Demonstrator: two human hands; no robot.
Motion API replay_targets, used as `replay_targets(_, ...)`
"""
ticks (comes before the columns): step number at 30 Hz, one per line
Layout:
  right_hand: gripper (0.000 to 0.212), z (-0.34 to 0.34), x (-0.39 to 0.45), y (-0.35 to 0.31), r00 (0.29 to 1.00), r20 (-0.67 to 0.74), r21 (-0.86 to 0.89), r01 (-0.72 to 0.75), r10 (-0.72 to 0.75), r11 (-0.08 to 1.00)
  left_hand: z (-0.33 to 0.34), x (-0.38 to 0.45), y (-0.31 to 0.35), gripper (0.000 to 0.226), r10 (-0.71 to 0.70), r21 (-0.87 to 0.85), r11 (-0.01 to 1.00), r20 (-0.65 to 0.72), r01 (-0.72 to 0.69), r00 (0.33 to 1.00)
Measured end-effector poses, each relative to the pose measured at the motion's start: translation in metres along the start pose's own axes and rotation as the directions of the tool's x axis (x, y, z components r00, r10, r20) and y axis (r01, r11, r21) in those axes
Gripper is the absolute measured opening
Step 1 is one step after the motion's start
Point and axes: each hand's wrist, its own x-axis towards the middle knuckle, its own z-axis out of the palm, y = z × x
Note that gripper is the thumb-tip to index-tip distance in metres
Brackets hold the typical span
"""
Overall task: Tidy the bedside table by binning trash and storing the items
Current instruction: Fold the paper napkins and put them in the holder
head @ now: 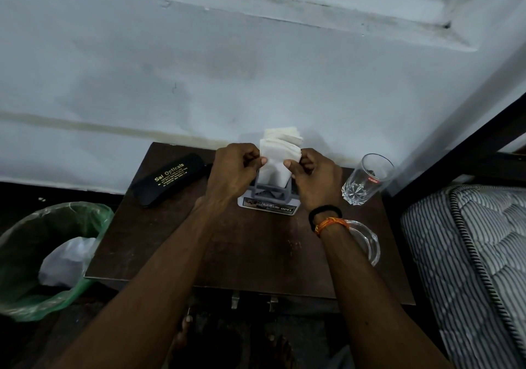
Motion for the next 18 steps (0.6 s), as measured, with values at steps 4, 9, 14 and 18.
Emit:
replay_targets(4,0.015,0.000,-0.001,-0.004,1.000,0.004,-0.030,0.012,-0.012,0.999,0.000,0.001,0.000,0.018,-0.012,-0.002,1.000,-0.009,0.012,1.000)
replay_targets(9,0.024,-0.002,-0.001,-0.010,0.998,0.036,0.022,-0.053,0.052,0.998,-0.003,0.001,-0.001,0.019,-0.019,-0.003,1.000,0.012,0.019,1.000)
replay_targets(14,0.035,-0.011,0.002,-0.012,0.996,0.066,0.072,-0.068,0.063,0.995,-0.010,-0.003,-0.005,0.030,-0.019,-0.070,0.997,0.015,0.020,1.000)
replay_targets(18,0.019,-0.018,-0.006,-0.008,0.994,0.052,0.037,-0.093,0.091,0.995,-0.015,-0.013,-0.016,0.036,-0.057,-0.032,0.998,-0.038,0.056,0.998)
